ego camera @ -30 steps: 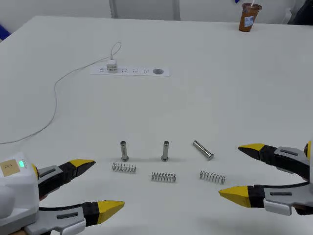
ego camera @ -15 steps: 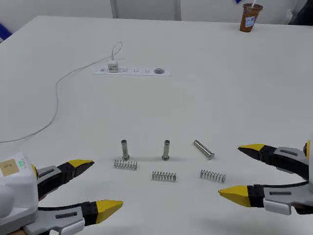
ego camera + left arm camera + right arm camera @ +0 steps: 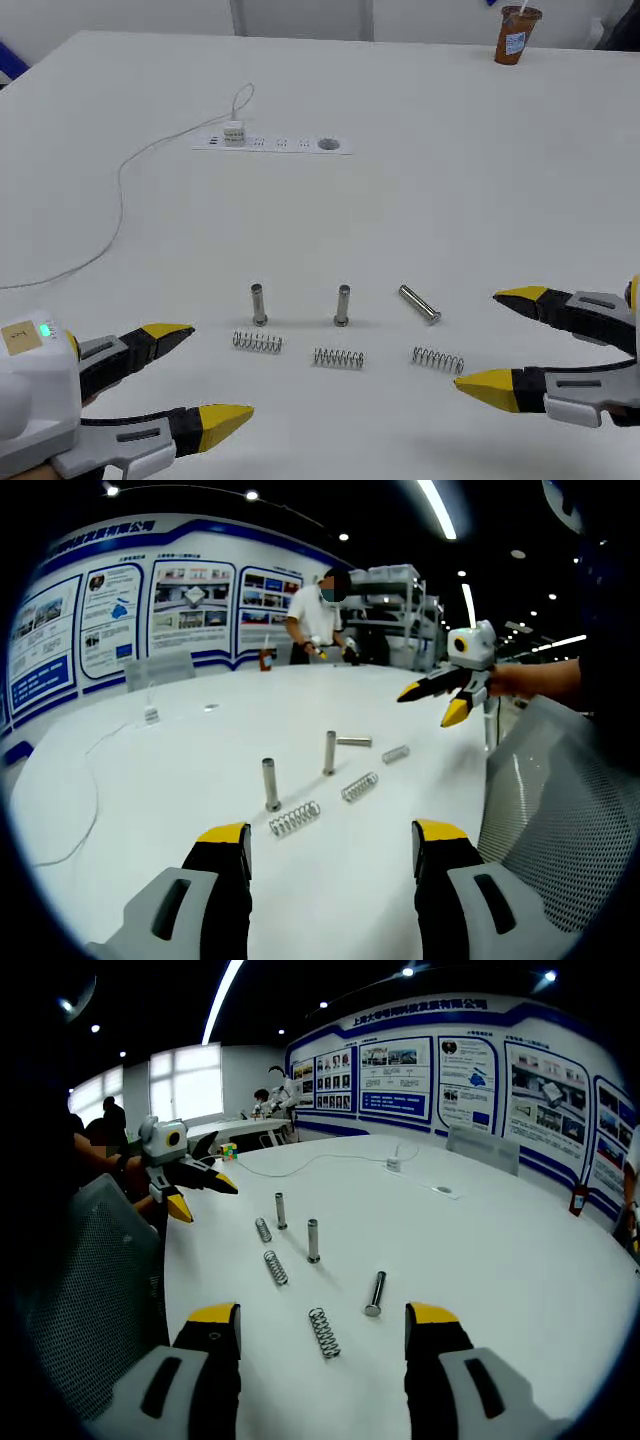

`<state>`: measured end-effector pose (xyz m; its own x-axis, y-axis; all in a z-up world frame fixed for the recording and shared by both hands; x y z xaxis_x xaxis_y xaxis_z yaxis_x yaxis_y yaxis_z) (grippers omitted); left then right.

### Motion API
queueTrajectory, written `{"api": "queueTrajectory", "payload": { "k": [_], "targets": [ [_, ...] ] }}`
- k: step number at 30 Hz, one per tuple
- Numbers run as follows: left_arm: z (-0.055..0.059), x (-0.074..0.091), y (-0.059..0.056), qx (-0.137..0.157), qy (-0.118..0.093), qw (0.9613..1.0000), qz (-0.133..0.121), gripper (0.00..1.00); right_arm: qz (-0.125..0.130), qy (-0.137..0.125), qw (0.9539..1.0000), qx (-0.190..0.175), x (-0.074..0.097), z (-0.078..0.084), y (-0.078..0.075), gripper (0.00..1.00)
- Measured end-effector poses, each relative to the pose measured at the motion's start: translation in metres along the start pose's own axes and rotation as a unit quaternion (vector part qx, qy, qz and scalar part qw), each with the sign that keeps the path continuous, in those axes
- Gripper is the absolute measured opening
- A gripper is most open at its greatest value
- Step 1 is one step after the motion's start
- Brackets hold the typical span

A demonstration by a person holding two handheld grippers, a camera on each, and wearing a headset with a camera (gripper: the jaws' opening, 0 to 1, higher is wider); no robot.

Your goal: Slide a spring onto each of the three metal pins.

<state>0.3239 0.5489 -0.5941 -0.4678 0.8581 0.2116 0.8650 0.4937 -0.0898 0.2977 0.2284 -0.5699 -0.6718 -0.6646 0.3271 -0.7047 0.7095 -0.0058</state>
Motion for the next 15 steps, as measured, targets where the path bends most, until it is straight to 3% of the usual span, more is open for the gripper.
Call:
{"api": "queueTrajectory", "payload": {
  "k": [7, 11, 15],
  "targets": [
    [-0.001, 0.001, 0.0, -0.001, 0.001, 1.0, -0.001, 0.66, 0.007, 0.012, 0.9999, -0.004, -0.009, -0.008, -0.012, 0.6],
    [-0.001, 0.001, -0.001, -0.002, 0.001, 1.0, 0.0, 0.66, 0.024, 0.043, 0.9988, -0.001, -0.017, -0.011, -0.021, 0.56],
    [-0.001, 0.002, -0.001, -0.002, 0.001, 1.0, -0.002, 0.66, 0.028, 0.046, 0.9986, -0.001, -0.026, -0.018, -0.026, 0.54]
  ]
}}
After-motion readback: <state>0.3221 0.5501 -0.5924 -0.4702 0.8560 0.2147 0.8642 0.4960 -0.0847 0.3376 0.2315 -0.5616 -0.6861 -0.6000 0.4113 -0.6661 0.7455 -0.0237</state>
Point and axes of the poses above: the centre of the closed fingertips' face, and the gripper's own axes: x roughly backward along the fingers, y roughly to its left, z roughly out of its underside, the point moved 7 cm from there along x, roughly backward along the fingers, and after that the axes turned 9 degrees about -y, right-handed, at the moved point
